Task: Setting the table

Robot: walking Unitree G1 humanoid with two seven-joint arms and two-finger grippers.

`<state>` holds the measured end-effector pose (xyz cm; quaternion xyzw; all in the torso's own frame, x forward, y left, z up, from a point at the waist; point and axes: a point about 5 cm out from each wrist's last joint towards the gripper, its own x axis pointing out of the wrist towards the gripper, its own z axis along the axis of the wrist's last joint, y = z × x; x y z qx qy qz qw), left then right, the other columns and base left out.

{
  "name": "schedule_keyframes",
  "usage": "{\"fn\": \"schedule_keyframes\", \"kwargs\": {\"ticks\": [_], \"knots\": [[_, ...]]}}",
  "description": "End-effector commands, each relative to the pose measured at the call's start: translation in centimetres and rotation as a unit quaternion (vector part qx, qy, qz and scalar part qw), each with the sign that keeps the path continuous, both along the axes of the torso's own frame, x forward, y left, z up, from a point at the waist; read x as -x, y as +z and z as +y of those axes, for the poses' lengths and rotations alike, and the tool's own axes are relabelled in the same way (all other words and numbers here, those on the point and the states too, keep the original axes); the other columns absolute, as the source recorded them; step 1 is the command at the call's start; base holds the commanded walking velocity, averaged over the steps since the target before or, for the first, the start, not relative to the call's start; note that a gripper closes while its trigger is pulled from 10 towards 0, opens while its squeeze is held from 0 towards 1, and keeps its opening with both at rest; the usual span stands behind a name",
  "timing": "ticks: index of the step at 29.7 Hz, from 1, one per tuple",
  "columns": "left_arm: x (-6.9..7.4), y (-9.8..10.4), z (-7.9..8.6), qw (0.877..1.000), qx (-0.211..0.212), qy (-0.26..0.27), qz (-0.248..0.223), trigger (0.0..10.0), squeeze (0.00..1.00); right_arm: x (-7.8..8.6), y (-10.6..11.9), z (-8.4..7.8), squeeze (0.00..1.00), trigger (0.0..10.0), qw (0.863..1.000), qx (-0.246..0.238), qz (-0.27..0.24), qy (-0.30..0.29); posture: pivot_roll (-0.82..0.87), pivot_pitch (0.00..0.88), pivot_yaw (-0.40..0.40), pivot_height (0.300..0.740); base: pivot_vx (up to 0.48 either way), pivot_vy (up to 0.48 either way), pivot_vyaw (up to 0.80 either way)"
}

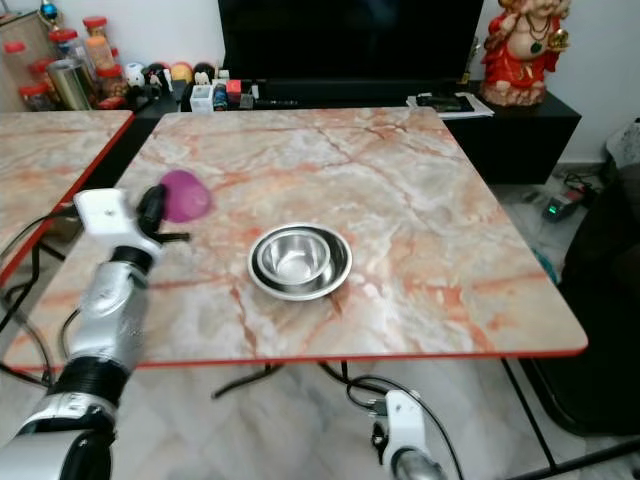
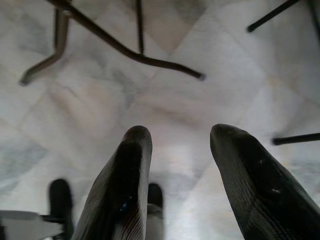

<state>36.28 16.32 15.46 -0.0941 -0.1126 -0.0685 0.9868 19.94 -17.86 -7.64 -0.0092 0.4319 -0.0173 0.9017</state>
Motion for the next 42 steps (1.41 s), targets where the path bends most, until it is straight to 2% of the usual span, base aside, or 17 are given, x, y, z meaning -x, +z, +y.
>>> {"fn": "schedule_keyframes", "kwargs": {"ticks": [1,4,7,11,18,22,24,28,42], "knots": [[-0.4,0.6,1.0,1.0,0.007,0.008,0.005,10.0,0.0,-0.1,0.0,0.5,0.0,10.0,1.0,-0.006,-0.003,0.001,-0.04,0.0,-0.014,0.74,0.0,0.0,0.0],[-0.9,1.0,0.9,1.0,0.006,0.007,0.01,10.0,0.0,-0.1,0.0,0.5,0.0,10.0,1.0,-0.006,-0.003,0.0,-0.04,0.0,-0.014,0.74,0.0,0.0,0.0],[-2.3,2.6,0.7,1.0,-0.002,0.01,0.017,10.0,0.0,0.2,-0.2,0.7,0.0,10.0,1.0,-0.004,-0.001,0.005,-0.04,0.0,-0.001,0.74,0.0,0.0,0.0],[-3.0,3.6,0.5,1.0,0.006,0.002,0.017,10.0,0.0,0.5,-0.3,0.7,0.0,10.0,1.0,-0.005,0.003,0.002,-0.05,0.0,0.005,0.74,0.0,0.0,0.0],[-4.4,3.9,0.2,0.996,-0.021,0.005,0.091,10.0,0.0,1.3,-0.7,0.6,0.0,10.0,1.0,-0.008,0.008,-0.019,-0.06,0.0,0.037,0.74,0.0,0.0,0.0],[-4.7,3.9,0.3,0.992,-0.035,0.016,0.117,10.0,0.0,1.6,-0.8,0.6,0.0,10.0,1.0,-0.008,0.011,-0.024,-0.07,0.0,0.047,0.74,0.0,0.0,0.0],[-5.0,3.8,0.2,0.987,-0.046,0.021,0.153,10.0,0.0,2.3,-1.1,0.5,0.0,10.0,0.999,-0.01,0.016,-0.036,-0.07,0.0,0.056,0.74,0.0,0.0,0.0],[-5.1,3.4,0.1,0.979,-0.056,0.013,0.194,10.0,0.0,3.1,-1.5,0.5,0.0,10.0,0.999,-0.01,0.024,-0.045,-0.07,0.0,0.07,0.74,0.0,0.0,0.0],[-5.2,3.7,0.3,0.966,-0.063,-0.009,0.249,10.0,0.0,4.7,-2.1,0.6,0.0,10.0,0.997,-0.013,0.037,-0.066,-0.06,0.0,0.102,0.74,0.0,0.0,0.0]]}}
